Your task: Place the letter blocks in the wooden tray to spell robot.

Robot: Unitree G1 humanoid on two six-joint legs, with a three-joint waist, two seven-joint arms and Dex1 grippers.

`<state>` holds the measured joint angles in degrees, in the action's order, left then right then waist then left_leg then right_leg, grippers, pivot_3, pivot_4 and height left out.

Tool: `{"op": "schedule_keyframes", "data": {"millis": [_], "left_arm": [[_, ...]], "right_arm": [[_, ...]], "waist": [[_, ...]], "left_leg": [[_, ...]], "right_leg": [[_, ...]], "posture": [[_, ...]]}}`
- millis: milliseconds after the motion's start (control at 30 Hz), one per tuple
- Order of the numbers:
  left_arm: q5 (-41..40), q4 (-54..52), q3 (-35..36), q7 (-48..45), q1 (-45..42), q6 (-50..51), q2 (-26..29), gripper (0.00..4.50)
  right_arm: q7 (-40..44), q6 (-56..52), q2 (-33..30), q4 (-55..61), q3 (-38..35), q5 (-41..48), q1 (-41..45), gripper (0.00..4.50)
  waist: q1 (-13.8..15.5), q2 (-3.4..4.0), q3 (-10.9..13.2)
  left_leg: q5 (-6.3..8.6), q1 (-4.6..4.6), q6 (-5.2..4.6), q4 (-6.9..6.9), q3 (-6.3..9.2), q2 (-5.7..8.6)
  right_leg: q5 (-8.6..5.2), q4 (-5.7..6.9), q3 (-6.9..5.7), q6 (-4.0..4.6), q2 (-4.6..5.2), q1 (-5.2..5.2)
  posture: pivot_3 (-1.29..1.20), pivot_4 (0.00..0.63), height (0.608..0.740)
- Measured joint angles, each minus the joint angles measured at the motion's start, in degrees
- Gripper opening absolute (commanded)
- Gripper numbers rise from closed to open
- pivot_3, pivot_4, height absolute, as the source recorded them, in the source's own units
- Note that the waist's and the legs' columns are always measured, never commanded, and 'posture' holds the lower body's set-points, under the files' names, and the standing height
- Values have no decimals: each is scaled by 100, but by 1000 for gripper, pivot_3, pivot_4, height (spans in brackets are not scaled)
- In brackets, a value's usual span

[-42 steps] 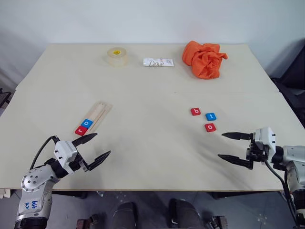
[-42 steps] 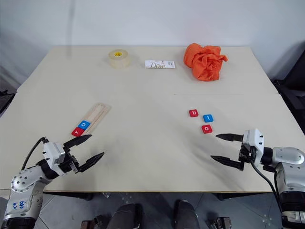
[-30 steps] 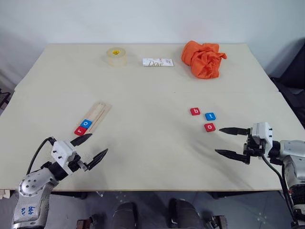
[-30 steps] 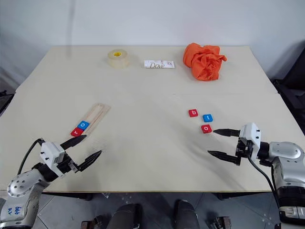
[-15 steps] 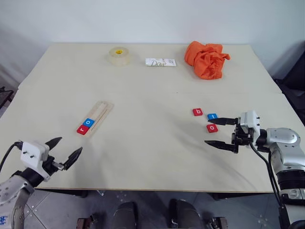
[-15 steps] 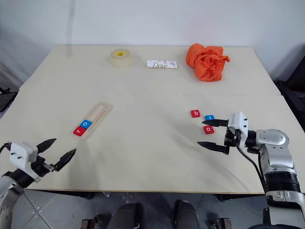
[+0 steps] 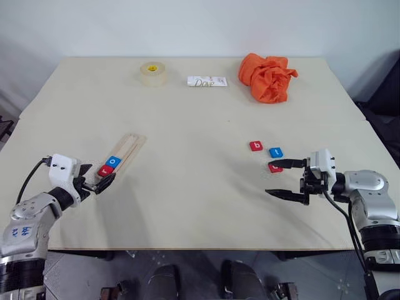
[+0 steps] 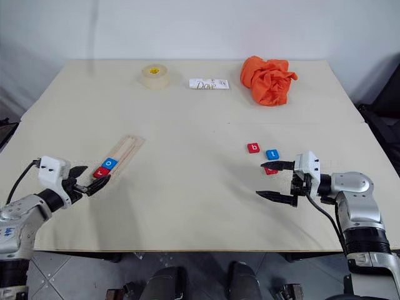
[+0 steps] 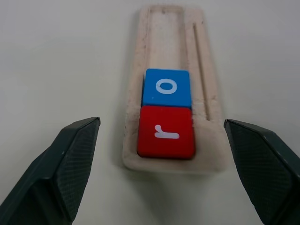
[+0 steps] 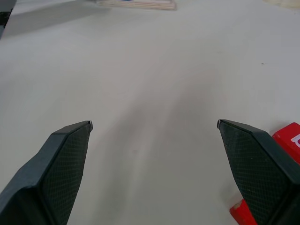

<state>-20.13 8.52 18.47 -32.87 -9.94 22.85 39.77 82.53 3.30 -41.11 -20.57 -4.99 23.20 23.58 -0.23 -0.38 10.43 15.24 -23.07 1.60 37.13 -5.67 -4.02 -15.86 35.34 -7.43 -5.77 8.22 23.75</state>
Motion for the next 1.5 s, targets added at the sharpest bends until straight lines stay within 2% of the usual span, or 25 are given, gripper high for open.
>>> {"op": "schedule_keyframes", "data": {"millis": [200, 633, 667, 767, 933, 1300, 1400, 1500], "left_arm": [[148, 376, -183, -179, -243, -192, -39, 4500], [275, 338, -348, -184, -381, 59, -35, 4500], [296, 334, -389, -179, -405, 113, -29, 4104], [351, 313, -432, -147, -452, 236, -18, 3426], [385, 365, -405, -141, -390, 26, -54, 3402], [452, 30, -1002, -1664, -381, -1159, 31, 3402], [446, -180, -1241, -2050, -561, -1210, 86, 3402], [543, -396, -1830, -2512, -841, -1003, 190, 3402]], "right_arm": [[10, -5, -3, 21, -1, 19, -41, 4474], [41, 35, -4, -131, 0, 9, 29, 4474], [41, 39, -2, -143, 0, 4, 34, 4500], [40, 45, 17, -187, 2, -8, 66, 4500], [37, 58, 22, -222, 2, -38, 71, 4500], [-55, 73, 22, -222, 1, -49, 87, 4500], [-87, 84, 22, -210, -6, -47, 62, 4500], [-113, 133, 19, -128, -41, -42, -71, 4500]], "waist": [[2, 0, 0], [15, 1, -1], [17, 1, -1], [16, 4, -2], [4, 3, -2], [10, -3, 2], [10, -4, 2], [16, -4, 2]], "left_leg": [[-2, 1, 3, 1, -1, 0], [0, 17, 0, 4, -9, 2], [0, 22, -1, 4, -10, 3], [2, 56, -4, -4, -26, 4], [3, 77, -3, -6, -42, -1], [15, 64, -3, -5, -64, -1], [15, 65, -3, -5, -67, -1], [15, 65, -3, -4, -74, 0]], "right_leg": [[0, 1, 1, 0, 0, 0], [0, 13, 18, 0, 0, -4], [0, 15, 22, 0, 0, -7], [-1, 19, 40, 0, 0, -24], [-1, 27, 57, 0, 0, -28], [-2, 19, 69, 1, 0, -10], [-2, 18, 71, 1, 0, -10], [-2, 18, 78, 1, -1, -9]], "posture": [[0, 150, 740], [0, 150, 740], [0, 150, 740], [0, 150, 740], [0, 150, 740], [0, 150, 740], [0, 150, 740], [0, 150, 740]]}}
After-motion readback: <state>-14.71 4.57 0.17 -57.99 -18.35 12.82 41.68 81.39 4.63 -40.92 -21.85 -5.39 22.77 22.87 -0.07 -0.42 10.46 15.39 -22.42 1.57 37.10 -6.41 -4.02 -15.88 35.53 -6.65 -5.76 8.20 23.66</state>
